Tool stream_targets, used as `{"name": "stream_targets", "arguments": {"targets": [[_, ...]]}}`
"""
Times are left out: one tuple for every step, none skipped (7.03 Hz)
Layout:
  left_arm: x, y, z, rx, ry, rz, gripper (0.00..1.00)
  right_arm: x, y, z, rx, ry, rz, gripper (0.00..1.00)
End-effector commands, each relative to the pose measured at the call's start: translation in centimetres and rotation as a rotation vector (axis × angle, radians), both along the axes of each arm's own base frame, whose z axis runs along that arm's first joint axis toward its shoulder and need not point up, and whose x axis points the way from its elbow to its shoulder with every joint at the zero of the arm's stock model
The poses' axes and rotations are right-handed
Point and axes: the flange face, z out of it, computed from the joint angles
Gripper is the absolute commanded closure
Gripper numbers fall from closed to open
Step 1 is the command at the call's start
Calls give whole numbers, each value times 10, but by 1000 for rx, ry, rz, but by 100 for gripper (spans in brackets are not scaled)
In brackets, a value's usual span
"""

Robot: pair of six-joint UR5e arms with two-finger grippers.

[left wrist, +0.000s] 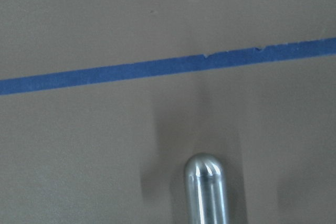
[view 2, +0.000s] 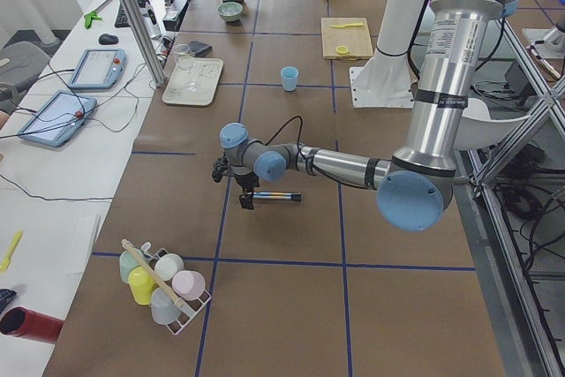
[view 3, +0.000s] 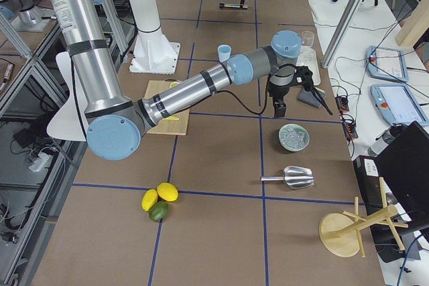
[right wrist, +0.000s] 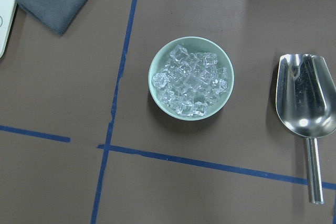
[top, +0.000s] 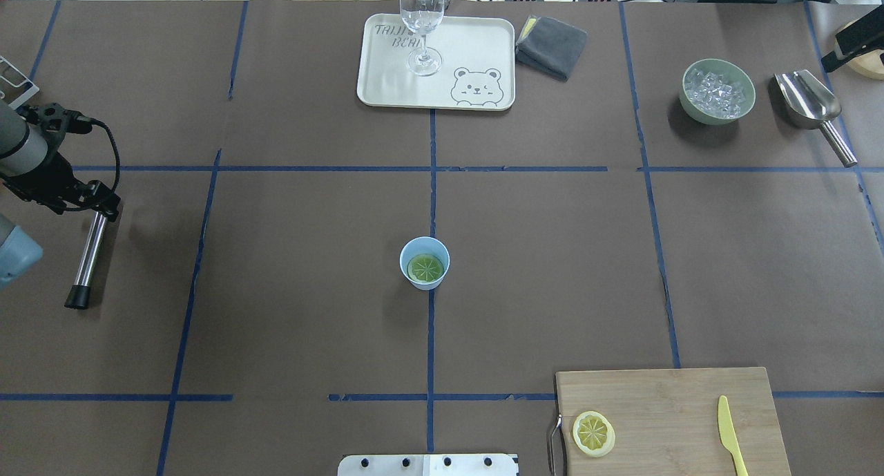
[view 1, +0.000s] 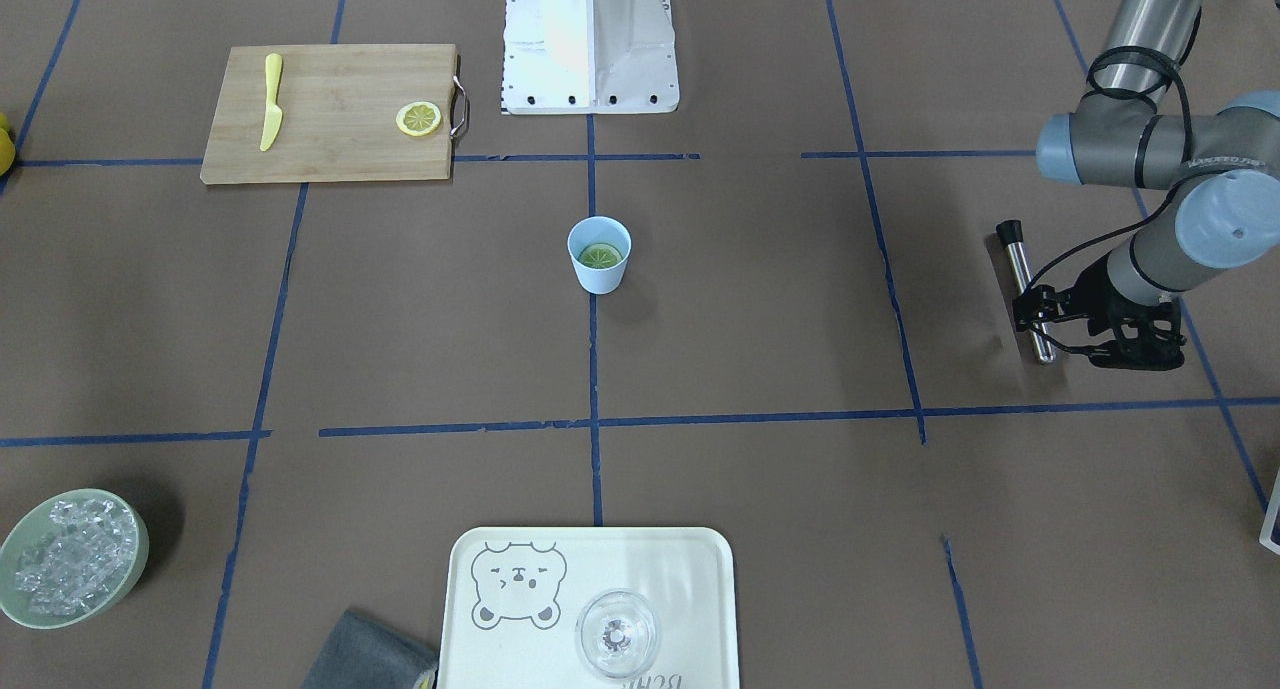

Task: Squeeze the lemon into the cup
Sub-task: 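Grasp the steel muddler rod with the left gripper and lift it upright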

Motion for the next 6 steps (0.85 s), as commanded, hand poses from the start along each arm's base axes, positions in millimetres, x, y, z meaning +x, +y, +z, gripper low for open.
{"name": "stream_targets", "arguments": {"targets": [[10,5,1,0,0,19,0,3,1,-1,2,-1,5,0],[14,7,1,-2,-2,24,0,6,2,4,-6,-1,9,0],[15,7,0,-1,1,25,0,6,3,4,-7,-1,9,0],[14,9,3,-6,-2,25,10,7,3,3,-4,-1,11,0],[13,9,3,-7,-3,25,35,7,4,4,-6,-1,11,0],[13,9,3,-6,-2,25,67,8,4,2,-1,-2,11,0]]}}
